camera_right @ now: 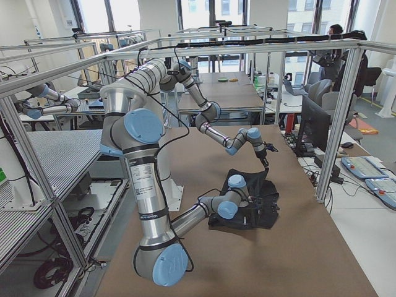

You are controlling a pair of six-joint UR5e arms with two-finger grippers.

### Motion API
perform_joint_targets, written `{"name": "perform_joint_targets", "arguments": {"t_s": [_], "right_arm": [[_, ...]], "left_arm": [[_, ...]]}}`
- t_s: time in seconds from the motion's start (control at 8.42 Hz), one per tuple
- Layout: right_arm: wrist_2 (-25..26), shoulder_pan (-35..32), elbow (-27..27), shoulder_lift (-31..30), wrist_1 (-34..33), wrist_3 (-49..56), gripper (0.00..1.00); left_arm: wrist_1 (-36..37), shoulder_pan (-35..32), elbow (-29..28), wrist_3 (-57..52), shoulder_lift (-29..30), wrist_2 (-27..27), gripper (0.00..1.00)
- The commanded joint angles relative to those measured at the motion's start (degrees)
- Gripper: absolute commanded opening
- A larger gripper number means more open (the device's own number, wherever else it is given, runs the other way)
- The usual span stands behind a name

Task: Fold clothes
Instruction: 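Lay the hem over the collar with both grippers, folding the shirt in half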

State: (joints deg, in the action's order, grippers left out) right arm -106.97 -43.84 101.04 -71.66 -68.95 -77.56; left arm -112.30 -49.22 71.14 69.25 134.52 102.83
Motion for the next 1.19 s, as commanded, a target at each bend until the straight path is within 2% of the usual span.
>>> {"name": "perform_joint_targets", "arguments": {"t_s": [0.0, 0.12, 0.24, 0.47, 0.59, 0.83, 1.07], "right_arm": [[-1.04, -1.33, 2.04, 0.64, -0.82, 1.96, 0.94], [-2.00, -2.03, 4.32, 0.74, -1.70, 5.28, 0.94], [-3.23, -2.30, 4.95, 0.65, -1.54, 8.09, 0.94], [-3.24, -1.78, 5.04, 0.82, -1.10, 8.30, 0.95], [-2.72, -1.43, 5.04, 0.91, -1.01, 8.21, 0.95], [-1.67, 0.77, 5.22, 1.09, -0.83, 7.77, 0.94], [-0.61, 0.86, 5.22, 1.09, -0.83, 7.68, 0.94]], "left_arm": [[-7.20, -2.00, 1.00, -8.93, -1.35, 2.52, 1.00], [-7.75, -4.97, 1.54, -10.44, -2.14, 12.38, 1.00], [-8.19, -6.66, 5.20, -14.11, -5.37, 19.18, 1.00], [-9.86, -5.10, 18.79, -15.99, -18.26, 20.04, 1.00], [-11.96, -1.26, 24.25, -15.82, -25.28, 19.17, 1.00], [-20.81, 5.15, 26.59, -13.89, -34.63, 15.92, 1.00], [-22.00, 10.88, 24.67, -10.20, -34.06, 9.08, 0.98]]}}
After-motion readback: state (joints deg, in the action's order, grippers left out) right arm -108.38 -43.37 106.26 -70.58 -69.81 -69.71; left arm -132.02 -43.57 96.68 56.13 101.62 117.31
